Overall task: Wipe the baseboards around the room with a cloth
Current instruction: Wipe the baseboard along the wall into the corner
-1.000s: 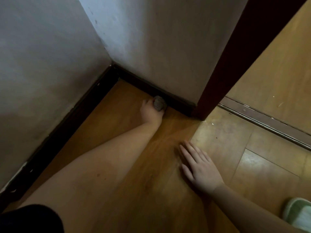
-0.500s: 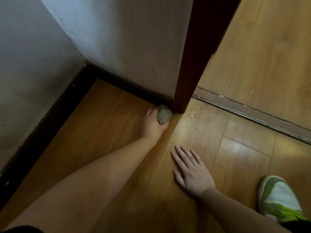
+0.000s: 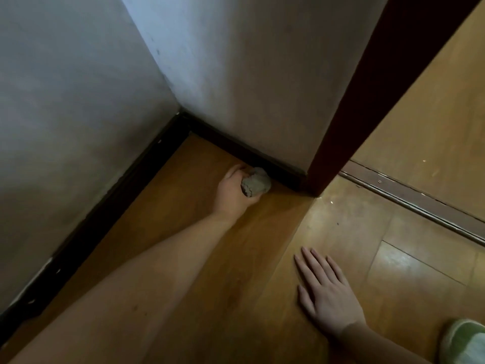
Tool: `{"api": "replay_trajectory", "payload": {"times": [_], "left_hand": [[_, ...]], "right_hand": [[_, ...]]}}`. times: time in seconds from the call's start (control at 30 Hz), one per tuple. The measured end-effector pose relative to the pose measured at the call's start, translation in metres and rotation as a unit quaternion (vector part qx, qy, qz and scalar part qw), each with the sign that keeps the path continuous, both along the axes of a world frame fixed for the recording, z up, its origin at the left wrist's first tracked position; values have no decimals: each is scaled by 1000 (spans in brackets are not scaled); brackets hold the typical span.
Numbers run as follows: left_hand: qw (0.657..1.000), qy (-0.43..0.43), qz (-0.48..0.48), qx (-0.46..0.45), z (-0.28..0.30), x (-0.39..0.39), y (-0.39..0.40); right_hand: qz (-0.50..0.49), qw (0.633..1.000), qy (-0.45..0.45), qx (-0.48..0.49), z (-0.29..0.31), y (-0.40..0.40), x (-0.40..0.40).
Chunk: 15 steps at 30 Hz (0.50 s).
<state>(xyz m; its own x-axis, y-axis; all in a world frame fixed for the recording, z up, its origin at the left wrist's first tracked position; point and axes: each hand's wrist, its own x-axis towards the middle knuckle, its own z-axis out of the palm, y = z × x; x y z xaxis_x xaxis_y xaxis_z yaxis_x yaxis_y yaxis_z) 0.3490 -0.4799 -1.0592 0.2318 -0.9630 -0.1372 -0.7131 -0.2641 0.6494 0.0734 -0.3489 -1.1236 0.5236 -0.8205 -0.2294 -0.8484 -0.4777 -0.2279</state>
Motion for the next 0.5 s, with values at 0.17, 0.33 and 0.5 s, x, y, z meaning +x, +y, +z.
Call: {"api": "replay_trajectory", "payload": {"times": [0.17, 0.33, 0.5], "left_hand": [[997, -33, 69, -8, 17, 46, -8], [993, -24, 109, -41, 29, 75, -5], [987, 12, 146, -70, 36, 86, -2]], "right_hand": [[5, 1000, -6, -9, -1, -1, -1], [-5, 1000, -25, -12, 4, -2, 1], [-17, 1000, -23, 0, 9, -5, 2]]}}
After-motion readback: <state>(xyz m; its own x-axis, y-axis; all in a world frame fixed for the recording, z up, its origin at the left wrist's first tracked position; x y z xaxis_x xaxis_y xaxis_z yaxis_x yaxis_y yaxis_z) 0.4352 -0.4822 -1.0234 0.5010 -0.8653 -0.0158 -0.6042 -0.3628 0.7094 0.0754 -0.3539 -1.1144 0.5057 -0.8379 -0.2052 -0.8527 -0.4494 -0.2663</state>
